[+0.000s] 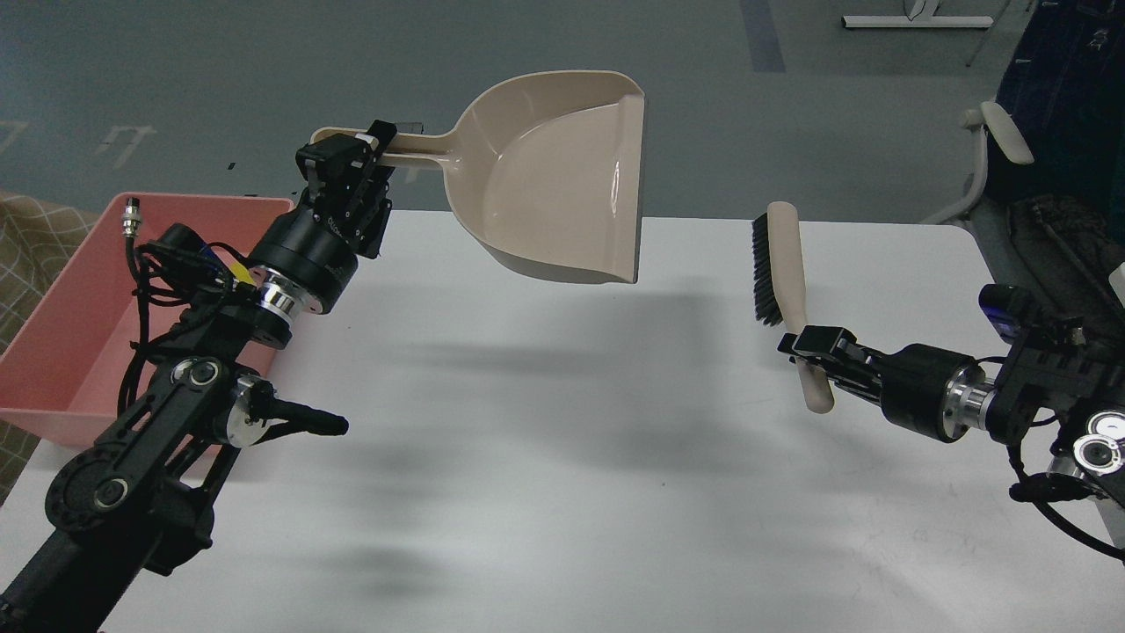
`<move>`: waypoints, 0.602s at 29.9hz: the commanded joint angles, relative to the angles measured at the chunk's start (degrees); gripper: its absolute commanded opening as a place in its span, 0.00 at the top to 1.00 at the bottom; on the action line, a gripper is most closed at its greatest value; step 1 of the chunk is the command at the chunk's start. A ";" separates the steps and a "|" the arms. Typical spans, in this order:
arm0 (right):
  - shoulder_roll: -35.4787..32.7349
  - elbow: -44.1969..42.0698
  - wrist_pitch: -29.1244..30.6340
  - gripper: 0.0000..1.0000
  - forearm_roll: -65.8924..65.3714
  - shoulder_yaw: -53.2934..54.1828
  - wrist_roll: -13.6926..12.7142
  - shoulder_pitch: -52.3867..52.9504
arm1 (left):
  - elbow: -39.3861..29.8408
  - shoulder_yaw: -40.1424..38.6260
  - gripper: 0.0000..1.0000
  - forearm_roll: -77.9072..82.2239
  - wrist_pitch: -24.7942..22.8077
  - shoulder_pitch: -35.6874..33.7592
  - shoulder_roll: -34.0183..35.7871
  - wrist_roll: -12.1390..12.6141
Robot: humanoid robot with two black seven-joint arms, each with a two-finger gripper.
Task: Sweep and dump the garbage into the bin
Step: 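Bring the empty dustpan back and lower it onto the table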
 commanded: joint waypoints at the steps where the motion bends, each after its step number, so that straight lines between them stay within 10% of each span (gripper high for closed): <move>1: 0.01 0.02 0.00 1.00 0.12 -0.09 0.09 -0.08 | 0.22 0.22 1.00 -0.79 0.72 2.62 -0.32 -0.07; 11: -0.08 0.02 0.00 1.00 0.21 -0.53 0.09 -0.35 | 4.70 2.15 1.00 0.18 3.44 2.80 -1.99 -1.04; 18: -2.36 0.20 0.00 1.00 0.21 -0.80 0.18 -1.40 | 10.14 5.14 1.00 3.76 3.79 2.80 -1.11 -6.83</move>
